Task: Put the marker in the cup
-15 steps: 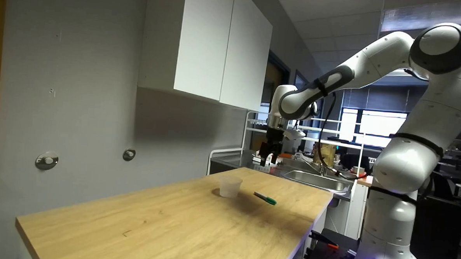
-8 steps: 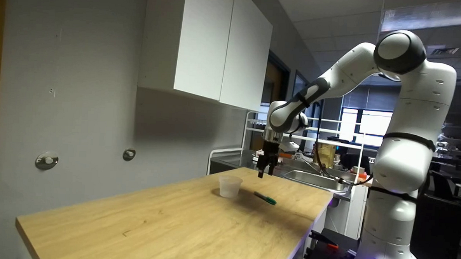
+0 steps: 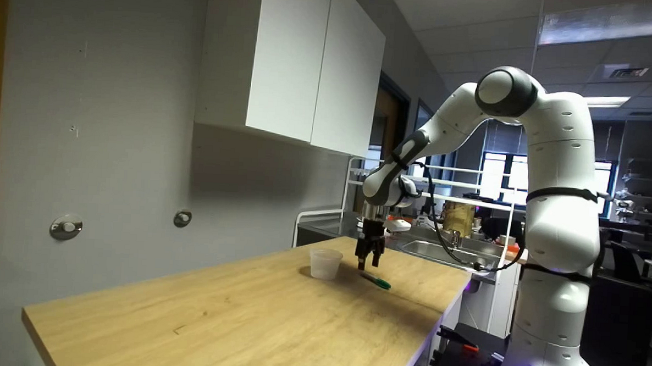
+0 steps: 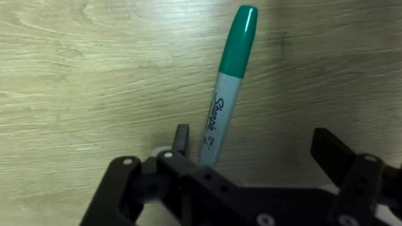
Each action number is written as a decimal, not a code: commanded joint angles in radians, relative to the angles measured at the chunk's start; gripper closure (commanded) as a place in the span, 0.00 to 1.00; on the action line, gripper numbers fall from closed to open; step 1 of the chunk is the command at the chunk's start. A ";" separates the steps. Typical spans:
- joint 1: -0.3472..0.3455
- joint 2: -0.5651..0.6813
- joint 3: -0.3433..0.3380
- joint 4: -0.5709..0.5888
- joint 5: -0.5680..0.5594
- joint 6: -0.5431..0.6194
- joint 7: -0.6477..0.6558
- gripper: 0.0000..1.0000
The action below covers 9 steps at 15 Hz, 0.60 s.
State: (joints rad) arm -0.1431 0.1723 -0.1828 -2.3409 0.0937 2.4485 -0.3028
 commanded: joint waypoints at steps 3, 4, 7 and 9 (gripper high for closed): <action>-0.089 0.147 0.047 0.110 0.089 -0.021 -0.083 0.06; -0.101 0.161 0.050 0.117 0.093 -0.021 -0.083 0.25; -0.127 0.155 0.056 0.110 0.093 -0.030 -0.077 0.48; -0.133 0.135 0.056 0.099 0.090 -0.040 -0.073 0.63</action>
State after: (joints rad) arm -0.2487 0.3136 -0.1446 -2.2459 0.1649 2.4359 -0.3526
